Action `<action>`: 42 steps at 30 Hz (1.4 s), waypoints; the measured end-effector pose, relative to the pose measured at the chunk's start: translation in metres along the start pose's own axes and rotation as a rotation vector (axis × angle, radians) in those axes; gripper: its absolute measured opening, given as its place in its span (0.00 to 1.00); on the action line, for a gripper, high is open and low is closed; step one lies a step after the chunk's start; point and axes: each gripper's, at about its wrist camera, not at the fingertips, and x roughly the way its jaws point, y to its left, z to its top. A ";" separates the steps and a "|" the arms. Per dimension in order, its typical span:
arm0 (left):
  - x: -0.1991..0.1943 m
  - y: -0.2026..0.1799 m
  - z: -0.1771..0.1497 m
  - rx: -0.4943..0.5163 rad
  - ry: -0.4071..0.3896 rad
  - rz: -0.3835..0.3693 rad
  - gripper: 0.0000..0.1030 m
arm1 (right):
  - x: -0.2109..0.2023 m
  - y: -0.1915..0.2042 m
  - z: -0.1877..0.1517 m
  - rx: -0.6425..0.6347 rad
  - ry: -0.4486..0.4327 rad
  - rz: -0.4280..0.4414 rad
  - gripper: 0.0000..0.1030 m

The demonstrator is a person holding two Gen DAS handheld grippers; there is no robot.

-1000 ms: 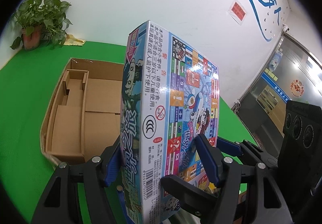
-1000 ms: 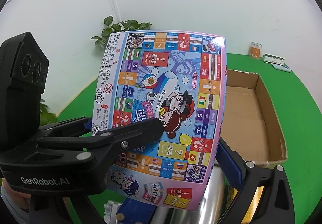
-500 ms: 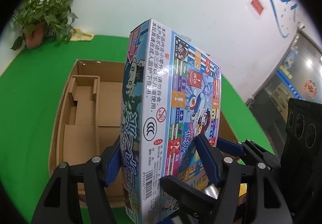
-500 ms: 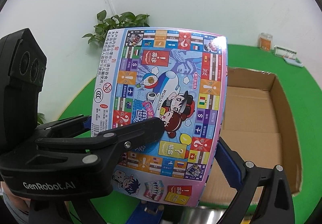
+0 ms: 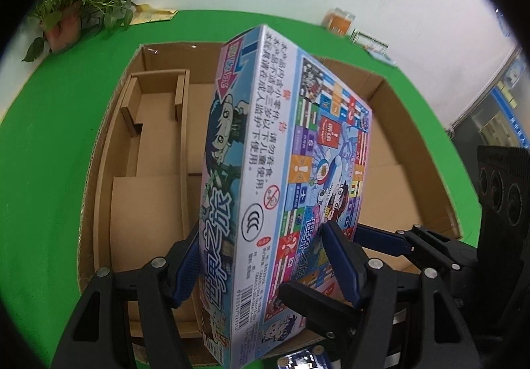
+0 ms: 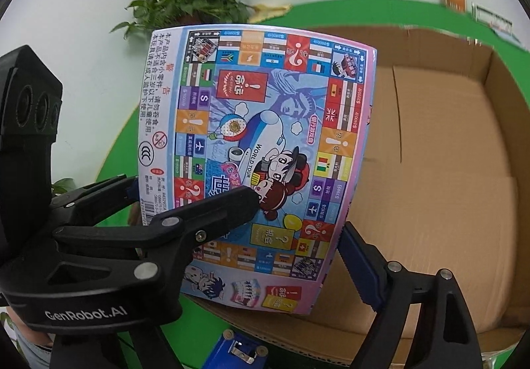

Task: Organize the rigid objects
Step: 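Carry the game box with both grippers and lay it flat in the box, then grasp the silver metal cylinder with the right gripper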

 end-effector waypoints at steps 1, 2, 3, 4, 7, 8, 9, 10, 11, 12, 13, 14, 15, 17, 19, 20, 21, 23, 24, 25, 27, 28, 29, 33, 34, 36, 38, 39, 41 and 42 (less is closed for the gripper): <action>0.002 -0.001 0.000 0.006 0.006 0.019 0.65 | 0.003 -0.003 0.000 0.007 0.012 -0.001 0.79; 0.002 -0.002 0.000 0.007 0.004 0.036 0.63 | 0.004 -0.003 0.001 0.006 0.009 -0.004 0.75; 0.003 -0.004 0.000 0.011 0.003 0.069 0.58 | 0.005 -0.004 0.002 0.003 0.013 -0.007 0.68; 0.002 -0.004 0.001 0.015 -0.001 0.114 0.58 | 0.007 -0.004 0.002 0.005 0.022 -0.007 0.55; -0.009 -0.015 0.002 0.056 -0.036 0.086 0.58 | 0.027 -0.007 0.000 0.021 0.097 -0.054 0.52; -0.016 -0.022 0.001 0.082 -0.056 0.078 0.58 | 0.026 -0.001 -0.001 -0.011 0.061 -0.062 0.52; -0.018 -0.023 0.001 0.089 -0.064 0.113 0.58 | 0.029 0.000 -0.002 -0.007 0.073 -0.064 0.52; -0.021 -0.022 0.000 0.083 -0.072 0.152 0.58 | 0.030 0.002 -0.001 -0.006 0.077 -0.066 0.52; -0.024 -0.018 -0.003 0.064 -0.074 0.143 0.58 | 0.033 0.003 0.000 -0.008 0.082 -0.065 0.52; -0.027 -0.014 -0.005 0.053 -0.074 0.126 0.58 | 0.037 0.004 0.001 -0.013 0.088 -0.066 0.52; -0.031 -0.009 -0.010 0.040 -0.081 0.107 0.58 | 0.039 0.004 0.001 -0.019 0.086 -0.072 0.52; -0.036 -0.003 -0.016 0.030 -0.095 0.109 0.58 | 0.041 0.006 0.001 -0.021 0.084 -0.074 0.52; -0.036 0.002 -0.018 0.026 -0.103 0.115 0.58 | 0.043 0.004 0.002 -0.020 0.080 -0.068 0.52; -0.041 0.017 -0.034 0.002 -0.122 0.088 0.56 | 0.044 0.011 0.002 -0.013 0.092 -0.037 0.52; -0.038 0.029 -0.041 -0.027 -0.105 0.062 0.56 | 0.030 0.017 0.007 -0.032 0.067 -0.059 0.54; -0.038 0.032 -0.049 -0.023 -0.103 0.057 0.54 | 0.015 0.017 0.005 -0.055 0.024 -0.086 0.61; -0.039 0.032 -0.052 -0.019 -0.107 0.053 0.54 | -0.007 0.015 0.001 -0.086 -0.044 -0.130 0.66; -0.035 0.032 -0.062 -0.015 -0.089 0.058 0.54 | -0.042 -0.001 -0.009 -0.075 -0.123 -0.189 0.74; -0.033 0.032 -0.064 -0.022 -0.083 0.064 0.54 | -0.055 -0.013 -0.013 -0.049 -0.141 -0.222 0.74; -0.034 0.032 -0.065 -0.020 -0.096 0.066 0.54 | -0.060 -0.022 -0.015 -0.030 -0.145 -0.248 0.74; -0.037 0.029 -0.066 -0.018 -0.109 0.079 0.54 | -0.070 -0.050 -0.023 0.000 -0.136 -0.326 0.68; -0.038 0.028 -0.067 -0.021 -0.107 0.071 0.54 | -0.072 -0.060 -0.030 0.005 -0.116 -0.360 0.59; -0.038 0.027 -0.070 -0.021 -0.099 0.062 0.54 | -0.074 -0.070 -0.036 0.010 -0.095 -0.375 0.52; -0.035 0.027 -0.081 -0.030 -0.066 0.078 0.54 | -0.060 -0.079 -0.057 -0.030 -0.013 -0.403 0.32; -0.034 0.029 -0.081 -0.045 -0.062 0.073 0.54 | -0.064 -0.078 -0.063 -0.029 -0.023 -0.401 0.32; -0.036 0.031 -0.084 -0.061 -0.062 0.071 0.52 | -0.067 -0.077 -0.069 -0.027 -0.031 -0.406 0.32; -0.038 0.030 -0.087 -0.065 -0.048 0.073 0.52 | -0.066 -0.075 -0.073 -0.035 -0.028 -0.419 0.30; -0.038 0.030 -0.088 -0.066 -0.045 0.073 0.52 | -0.065 -0.077 -0.074 -0.036 -0.027 -0.423 0.30; -0.039 0.028 -0.091 -0.062 -0.039 0.076 0.52 | -0.069 -0.086 -0.074 -0.029 -0.027 -0.417 0.30; -0.039 0.027 -0.093 -0.062 -0.033 0.080 0.52 | -0.069 -0.086 -0.075 -0.025 -0.024 -0.416 0.30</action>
